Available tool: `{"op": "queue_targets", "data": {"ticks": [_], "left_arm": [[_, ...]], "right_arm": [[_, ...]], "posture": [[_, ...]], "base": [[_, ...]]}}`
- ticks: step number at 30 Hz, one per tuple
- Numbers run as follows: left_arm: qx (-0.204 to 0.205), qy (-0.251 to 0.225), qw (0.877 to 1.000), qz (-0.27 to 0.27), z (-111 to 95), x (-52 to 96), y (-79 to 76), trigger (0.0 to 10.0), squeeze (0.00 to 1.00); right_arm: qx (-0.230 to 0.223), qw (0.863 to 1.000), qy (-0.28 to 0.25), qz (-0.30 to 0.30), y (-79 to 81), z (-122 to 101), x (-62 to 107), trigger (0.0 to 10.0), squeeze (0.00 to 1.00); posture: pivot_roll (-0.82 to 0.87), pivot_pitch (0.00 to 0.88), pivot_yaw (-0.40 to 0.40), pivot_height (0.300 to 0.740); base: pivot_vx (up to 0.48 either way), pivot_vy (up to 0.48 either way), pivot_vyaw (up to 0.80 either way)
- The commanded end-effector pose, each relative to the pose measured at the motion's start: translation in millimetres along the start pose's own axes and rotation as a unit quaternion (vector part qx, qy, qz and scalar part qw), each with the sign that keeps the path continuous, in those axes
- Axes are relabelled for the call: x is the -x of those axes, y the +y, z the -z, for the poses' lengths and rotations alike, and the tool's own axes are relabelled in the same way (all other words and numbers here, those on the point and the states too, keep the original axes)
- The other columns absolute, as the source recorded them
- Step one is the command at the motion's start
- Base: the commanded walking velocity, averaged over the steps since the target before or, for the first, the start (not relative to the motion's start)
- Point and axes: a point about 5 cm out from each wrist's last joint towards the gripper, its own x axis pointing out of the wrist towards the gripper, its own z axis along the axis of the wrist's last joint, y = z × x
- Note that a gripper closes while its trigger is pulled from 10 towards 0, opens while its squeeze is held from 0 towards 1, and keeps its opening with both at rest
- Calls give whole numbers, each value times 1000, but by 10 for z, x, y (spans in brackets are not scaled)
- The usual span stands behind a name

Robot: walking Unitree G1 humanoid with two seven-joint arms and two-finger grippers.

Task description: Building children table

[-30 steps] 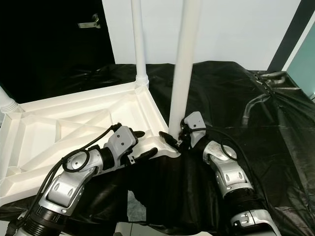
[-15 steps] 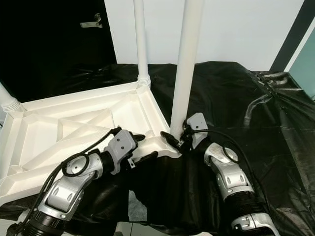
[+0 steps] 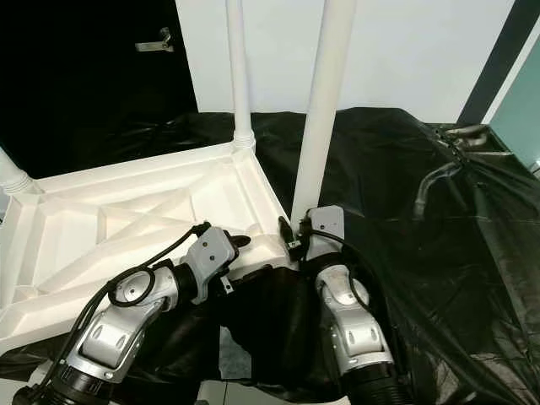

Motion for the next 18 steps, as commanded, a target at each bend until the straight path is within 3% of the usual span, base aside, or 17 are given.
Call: {"op": "queue_targets", "data": {"ticks": [1, 18], "left_arm": [[-1, 2, 1000, -1, -8, 8, -18, 10000, 0], [-1, 6, 1000, -5, -14, 37, -30, 10000, 0]], "right_arm": [[9, 998, 46, 43, -97, 176, 62, 10000, 0], [9, 1000, 21, 13, 125, 4, 53, 10000, 20]], "posture": [[13, 0, 22, 740], [32, 0, 9, 740]], "base": [[0, 0, 0], [0, 0, 0]]}}
